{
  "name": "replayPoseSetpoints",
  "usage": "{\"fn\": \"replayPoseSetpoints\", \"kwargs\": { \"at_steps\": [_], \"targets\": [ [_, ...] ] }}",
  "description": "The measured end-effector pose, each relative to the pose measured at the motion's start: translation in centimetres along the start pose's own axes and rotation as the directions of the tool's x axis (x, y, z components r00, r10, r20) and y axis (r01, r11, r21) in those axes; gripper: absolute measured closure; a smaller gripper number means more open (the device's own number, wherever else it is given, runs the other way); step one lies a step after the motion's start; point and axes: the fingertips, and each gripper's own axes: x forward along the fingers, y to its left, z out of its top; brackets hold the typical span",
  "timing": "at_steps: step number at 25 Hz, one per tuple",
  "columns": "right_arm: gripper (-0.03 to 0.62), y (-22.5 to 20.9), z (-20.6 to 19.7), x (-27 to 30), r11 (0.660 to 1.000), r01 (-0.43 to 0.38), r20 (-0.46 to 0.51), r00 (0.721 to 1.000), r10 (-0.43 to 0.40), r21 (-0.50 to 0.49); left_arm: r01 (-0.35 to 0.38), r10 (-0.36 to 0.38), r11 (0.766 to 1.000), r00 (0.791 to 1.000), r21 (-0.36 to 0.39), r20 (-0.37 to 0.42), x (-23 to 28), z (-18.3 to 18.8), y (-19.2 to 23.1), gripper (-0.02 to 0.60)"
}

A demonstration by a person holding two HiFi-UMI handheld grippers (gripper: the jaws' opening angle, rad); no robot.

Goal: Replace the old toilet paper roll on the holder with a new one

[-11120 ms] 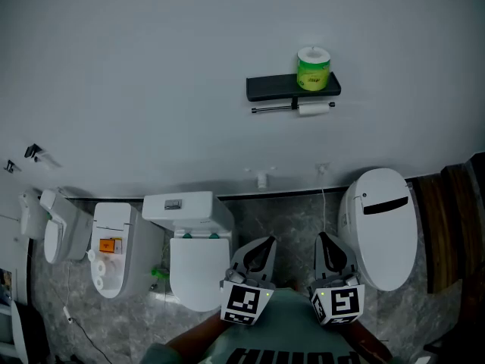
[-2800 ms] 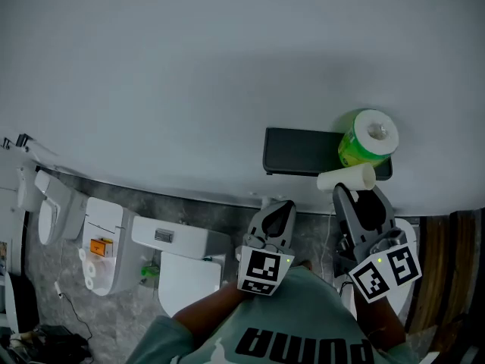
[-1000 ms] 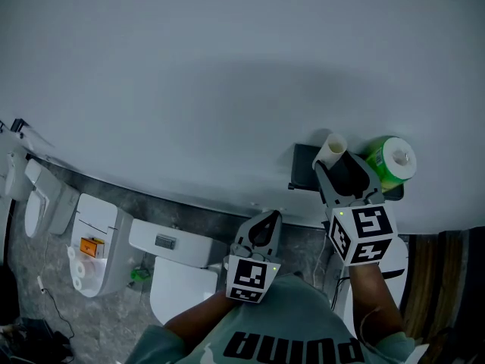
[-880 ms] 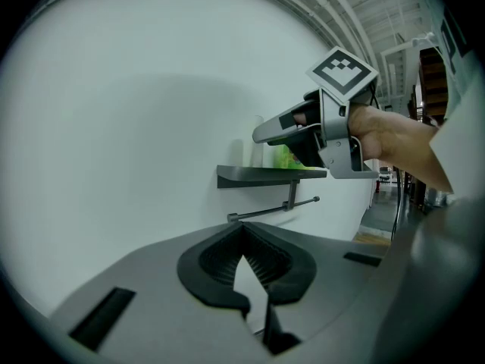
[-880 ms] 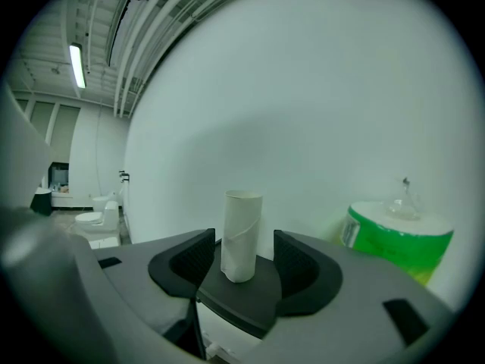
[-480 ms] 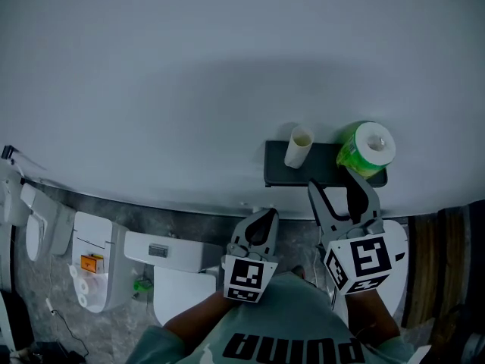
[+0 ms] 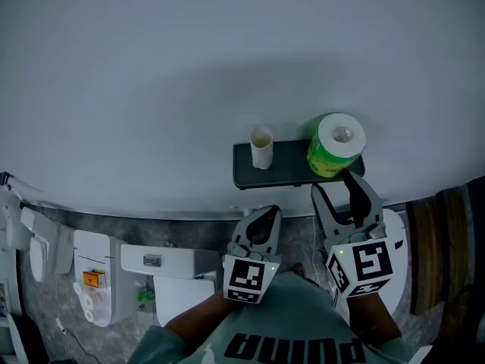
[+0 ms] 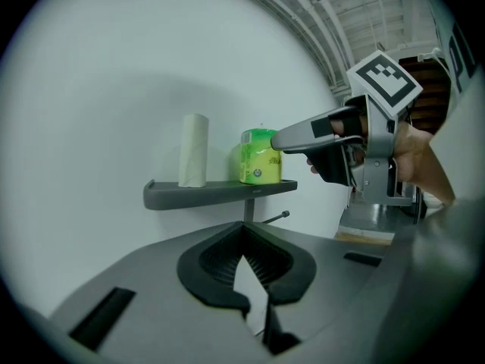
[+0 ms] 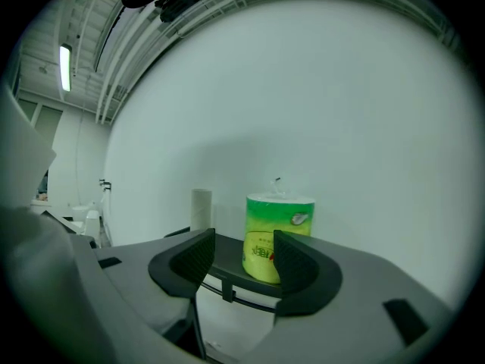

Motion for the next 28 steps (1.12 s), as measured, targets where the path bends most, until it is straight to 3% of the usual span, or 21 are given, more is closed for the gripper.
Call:
{"fn": "replayPoseSetpoints", "kwargs": {
  "at_steps": [5, 18, 28],
  "targets": [
    [0.364, -2.4, 0.1, -0.6, 1.000, 0.027, 0.012, 1.000, -0.027, -0.001, 0.015, -0.015, 1.000, 1.000, 0.013, 0.013, 0.8, 1.3, -1.5, 0.577],
    [0.177, -4.5, 1.2, 2.5, 0.999, -0.051, 0.034, 0.998, 0.050, 0.014, -0.059, 0.058, 0.998, 0.998, 0.030, 0.024, 1.2, 2.8, -0.9, 0.577],
    [0.175, -5.1, 1.4, 5.0, 0.999, -0.047, 0.023, 0.999, 0.047, 0.004, -0.129, 0.128, 0.991, 0.991, 0.023, 0.023, 0.6, 3.1, 1.2, 0.577]
  ]
}}
